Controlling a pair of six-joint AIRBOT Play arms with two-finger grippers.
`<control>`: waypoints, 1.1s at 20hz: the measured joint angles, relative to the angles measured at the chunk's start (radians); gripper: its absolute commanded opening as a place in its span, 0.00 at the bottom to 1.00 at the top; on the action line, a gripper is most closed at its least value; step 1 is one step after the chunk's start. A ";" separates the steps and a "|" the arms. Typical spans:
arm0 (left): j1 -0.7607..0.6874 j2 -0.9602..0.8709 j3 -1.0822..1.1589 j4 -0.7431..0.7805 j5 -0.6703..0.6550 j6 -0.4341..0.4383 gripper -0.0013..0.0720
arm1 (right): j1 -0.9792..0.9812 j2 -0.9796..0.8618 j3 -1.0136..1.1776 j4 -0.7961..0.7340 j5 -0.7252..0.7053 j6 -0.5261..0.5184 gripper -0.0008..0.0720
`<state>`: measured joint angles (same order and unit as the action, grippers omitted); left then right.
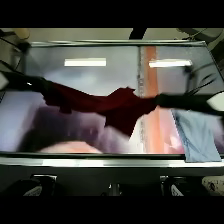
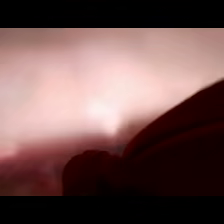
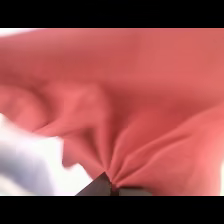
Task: Fold the shirts.
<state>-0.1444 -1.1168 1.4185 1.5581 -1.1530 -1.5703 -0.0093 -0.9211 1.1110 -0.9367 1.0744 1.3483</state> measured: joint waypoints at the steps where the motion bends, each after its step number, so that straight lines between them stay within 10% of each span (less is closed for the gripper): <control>1: 0.000 0.057 0.062 0.010 -0.012 -0.002 0.05 | 0.000 0.060 0.123 -0.087 -0.024 0.025 0.03; 11: -0.002 0.354 0.214 -0.088 -0.205 -0.065 0.06 | 0.000 0.298 0.635 -0.461 -0.121 0.220 0.03; 17: -0.001 0.245 -0.174 -0.105 -0.257 -0.062 0.05 | 0.000 -0.010 0.554 -0.509 0.315 0.230 0.04; 22: 0.001 0.000 -0.363 -0.169 -0.148 -0.010 0.06 | 0.000 -0.381 0.429 -0.393 0.176 0.215 0.04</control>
<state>-0.1432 -1.1172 1.0554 1.3891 -1.3014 -1.5803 -0.0097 -1.3025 1.5398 -1.3296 1.2503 1.5631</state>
